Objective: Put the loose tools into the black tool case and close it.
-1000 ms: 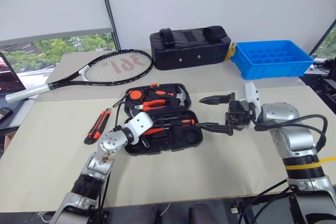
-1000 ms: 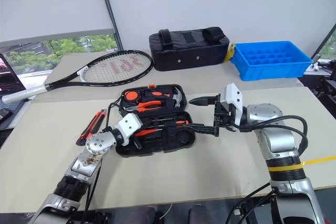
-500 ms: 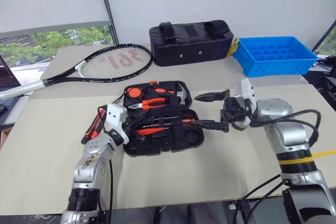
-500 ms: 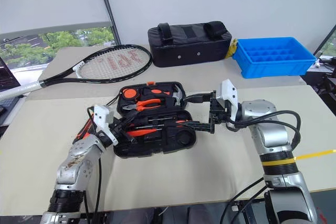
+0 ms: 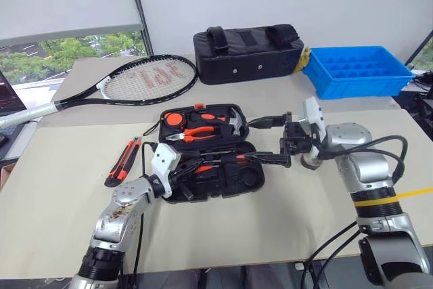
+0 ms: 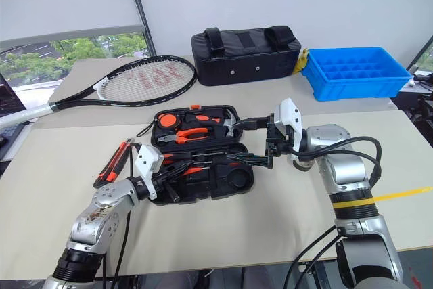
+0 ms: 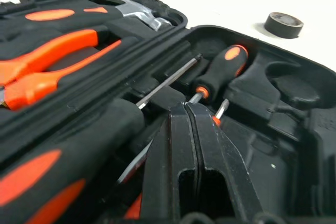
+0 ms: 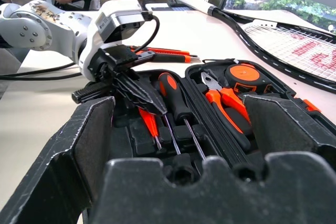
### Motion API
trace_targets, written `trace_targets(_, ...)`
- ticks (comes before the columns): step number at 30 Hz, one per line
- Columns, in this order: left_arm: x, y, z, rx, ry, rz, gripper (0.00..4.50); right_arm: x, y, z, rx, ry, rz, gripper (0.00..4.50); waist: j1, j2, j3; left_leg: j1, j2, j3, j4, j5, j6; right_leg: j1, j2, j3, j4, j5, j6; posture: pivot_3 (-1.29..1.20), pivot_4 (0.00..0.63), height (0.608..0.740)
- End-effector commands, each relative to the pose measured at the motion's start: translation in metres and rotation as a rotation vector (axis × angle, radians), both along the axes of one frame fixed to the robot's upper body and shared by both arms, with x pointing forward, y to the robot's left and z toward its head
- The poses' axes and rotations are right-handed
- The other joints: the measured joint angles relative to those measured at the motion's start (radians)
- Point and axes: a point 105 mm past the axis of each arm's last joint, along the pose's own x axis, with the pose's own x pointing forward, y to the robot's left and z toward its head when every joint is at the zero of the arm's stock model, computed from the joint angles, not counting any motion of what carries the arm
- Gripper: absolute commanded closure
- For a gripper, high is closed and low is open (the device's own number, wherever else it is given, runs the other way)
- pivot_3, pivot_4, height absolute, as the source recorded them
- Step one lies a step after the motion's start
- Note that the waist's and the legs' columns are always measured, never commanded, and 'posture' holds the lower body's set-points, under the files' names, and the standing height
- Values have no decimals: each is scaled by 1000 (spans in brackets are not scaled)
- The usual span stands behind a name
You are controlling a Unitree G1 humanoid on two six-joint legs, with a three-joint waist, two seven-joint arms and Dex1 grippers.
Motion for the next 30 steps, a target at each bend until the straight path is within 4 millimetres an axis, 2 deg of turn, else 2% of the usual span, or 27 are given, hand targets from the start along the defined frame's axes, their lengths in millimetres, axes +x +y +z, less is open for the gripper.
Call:
trace_targets(1, -3, -1, -16, 63, 71, -30, 4454, -3, -4, 11, 8, -68, -8, 0, 0, 0, 0, 0, 0, 0, 0, 0, 0, 0, 0, 0, 0, 0, 0, 0, 150, 740)
trace_targets(14, -10, 2, -51, 296, 138, -109, 4454, -5, -4, 9, 13, -67, -23, 0, 0, 2, -1, 4, 0, 0, 0, -1, 1, 3, 0, 0, 0, 0, 0, 0, 150, 740)
trace_targets(18, -9, 6, -65, 340, 168, -106, 4454, -6, -4, 9, 15, -63, -23, 0, 1, 2, -1, 11, 0, 0, 0, -2, 2, 11, 0, 0, -1, 0, 0, 0, 150, 740)
trace_targets(27, -7, 9, -84, 330, 247, -111, 4454, -6, -3, 8, 12, -58, -23, 0, 1, 6, -4, 22, 0, 0, 0, -2, 2, 19, -1, 0, -2, 0, 1, 0, 150, 740)
trace_targets(30, -4, 9, -82, 317, 237, -104, 4454, -5, -3, 9, 12, -58, -23, 0, 4, 9, -6, 24, 0, 0, 0, -2, 3, 21, -1, 0, -2, 0, 1, 0, 150, 740)
